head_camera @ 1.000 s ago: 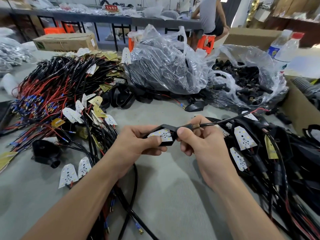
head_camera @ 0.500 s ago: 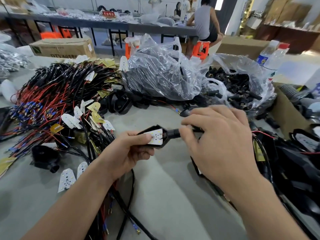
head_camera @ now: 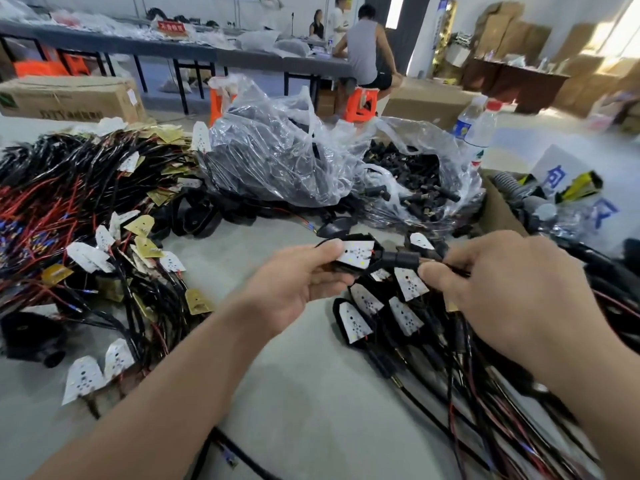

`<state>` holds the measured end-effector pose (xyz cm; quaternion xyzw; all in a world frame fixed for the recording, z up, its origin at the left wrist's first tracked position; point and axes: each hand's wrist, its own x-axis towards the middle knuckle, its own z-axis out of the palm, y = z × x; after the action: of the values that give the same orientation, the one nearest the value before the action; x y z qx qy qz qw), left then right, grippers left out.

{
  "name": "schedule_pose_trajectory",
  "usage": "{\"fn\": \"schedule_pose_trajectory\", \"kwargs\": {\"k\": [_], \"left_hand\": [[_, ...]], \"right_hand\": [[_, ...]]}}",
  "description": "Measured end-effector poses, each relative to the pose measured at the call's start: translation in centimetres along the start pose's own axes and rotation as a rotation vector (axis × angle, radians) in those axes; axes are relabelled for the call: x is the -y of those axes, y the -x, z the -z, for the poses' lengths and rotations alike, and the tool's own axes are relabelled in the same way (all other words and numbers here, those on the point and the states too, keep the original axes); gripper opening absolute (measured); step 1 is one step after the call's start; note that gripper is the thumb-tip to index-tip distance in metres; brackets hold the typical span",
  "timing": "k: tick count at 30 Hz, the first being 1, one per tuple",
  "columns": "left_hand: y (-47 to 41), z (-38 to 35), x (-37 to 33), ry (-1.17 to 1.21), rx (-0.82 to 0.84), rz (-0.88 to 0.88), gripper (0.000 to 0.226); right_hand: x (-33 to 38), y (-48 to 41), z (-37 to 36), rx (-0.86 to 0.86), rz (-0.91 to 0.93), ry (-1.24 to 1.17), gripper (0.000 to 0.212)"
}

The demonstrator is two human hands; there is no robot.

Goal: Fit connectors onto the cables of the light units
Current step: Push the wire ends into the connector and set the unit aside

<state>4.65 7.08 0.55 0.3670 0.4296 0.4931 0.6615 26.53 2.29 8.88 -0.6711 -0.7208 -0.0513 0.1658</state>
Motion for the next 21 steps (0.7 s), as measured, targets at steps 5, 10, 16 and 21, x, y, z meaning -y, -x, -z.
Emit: {"fn": "schedule_pose_trajectory", "kwargs": {"k": [5, 10, 16, 21], "left_hand": [[-2.8, -4.9, 1.4, 0.066, -0.138, -0.029, 0.013], [-2.4, -4.6, 3.0, -0.304, -0.146, -0.106, 0.026], [-0.6, -2.3, 2.8, -0.841, -0.344, -0.222, 0.024], [-0.2, 0.8, 2.1, -1.130, -0.241, -0.299, 0.071]], "right_hand": [[-3.5, 0.1, -2.0, -0.124, -0.187, 0.057, 0.053], [-4.7, 0.4, -3.9, 0.013, -0.187, 0.223, 0.040], [0.5, 0.3, -6.4, -0.249, 0.084, -0.061, 0.008], [5.6, -2.4, -11.5, 0.096, 0.207, -0.241, 0.035]]}}
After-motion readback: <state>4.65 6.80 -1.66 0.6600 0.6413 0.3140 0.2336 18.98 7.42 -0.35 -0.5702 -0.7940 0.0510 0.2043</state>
